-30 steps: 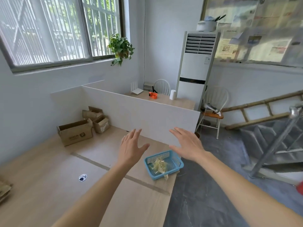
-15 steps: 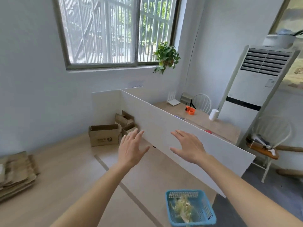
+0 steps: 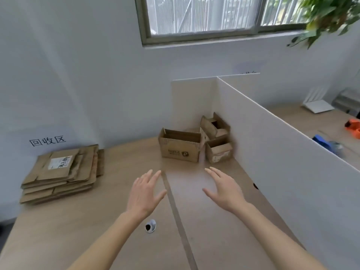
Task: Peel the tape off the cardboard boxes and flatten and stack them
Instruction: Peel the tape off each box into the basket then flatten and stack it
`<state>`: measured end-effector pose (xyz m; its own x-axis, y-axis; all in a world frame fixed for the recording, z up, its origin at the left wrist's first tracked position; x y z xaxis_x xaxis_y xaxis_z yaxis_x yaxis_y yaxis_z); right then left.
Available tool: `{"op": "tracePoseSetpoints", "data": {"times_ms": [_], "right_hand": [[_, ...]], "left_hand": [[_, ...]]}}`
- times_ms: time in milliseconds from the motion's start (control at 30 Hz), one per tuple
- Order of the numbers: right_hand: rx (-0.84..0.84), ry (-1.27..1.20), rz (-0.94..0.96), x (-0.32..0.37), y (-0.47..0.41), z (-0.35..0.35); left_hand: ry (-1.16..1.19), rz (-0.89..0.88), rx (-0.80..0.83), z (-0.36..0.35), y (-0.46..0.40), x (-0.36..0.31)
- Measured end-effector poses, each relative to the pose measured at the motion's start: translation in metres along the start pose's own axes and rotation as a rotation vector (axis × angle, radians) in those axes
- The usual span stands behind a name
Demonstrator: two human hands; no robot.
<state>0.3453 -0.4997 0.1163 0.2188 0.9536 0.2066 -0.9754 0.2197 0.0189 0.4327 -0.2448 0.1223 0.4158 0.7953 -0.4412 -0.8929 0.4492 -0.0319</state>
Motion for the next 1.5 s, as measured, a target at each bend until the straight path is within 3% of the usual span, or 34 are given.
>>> {"op": "tracePoseSetpoints", "data": {"times_ms": [233,600,767,900,1100,1267,1500], "right_hand": [[0.075,-0.049,0.069,-0.051,-0.093,-0.111],[-0.028,-0.22,-0.033,-0.091,-0.24,-0.175],[-0.086,-0.451,-0.12,-0.101,-0.284,-0.194],[-0.176,-0.608,-0.059,-0.081,-0.286,-0.21],[-0.3,-0.613,-0.034,-0.067,-0.291,-0.224],[-0.201,-0.706,0.004,-0.059,-0.316,-0.235],[-0.195,-0.692,0.139,-0.048,-0.334,-0.231]], "left_hand": [[-0.005,0.078,0.055,-0.1,-0.086,0.029],[0.066,0.009,-0.071,-0.165,-0.254,0.012],[0.01,-0.052,-0.118,-0.191,-0.298,0.02],[0.014,-0.079,-0.123,-0.204,-0.315,0.036],[-0.056,-0.084,-0.111,-0.198,-0.313,0.078],[0.007,-0.125,-0.139,-0.193,-0.302,0.088],[0.064,-0.142,-0.146,-0.182,-0.291,0.098]]}}
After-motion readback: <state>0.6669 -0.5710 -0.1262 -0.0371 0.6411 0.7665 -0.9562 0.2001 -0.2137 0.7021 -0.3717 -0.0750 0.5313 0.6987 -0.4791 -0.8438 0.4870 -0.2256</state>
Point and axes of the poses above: each hand's wrist, its own y-axis away from the middle knuckle, its own z-axis out of the back of the hand, x = y × z, the point moved 10 cm from there along -y, towards the middle knuckle, and after that the axes turned 9 degrees about y, right-handed, at the moved point
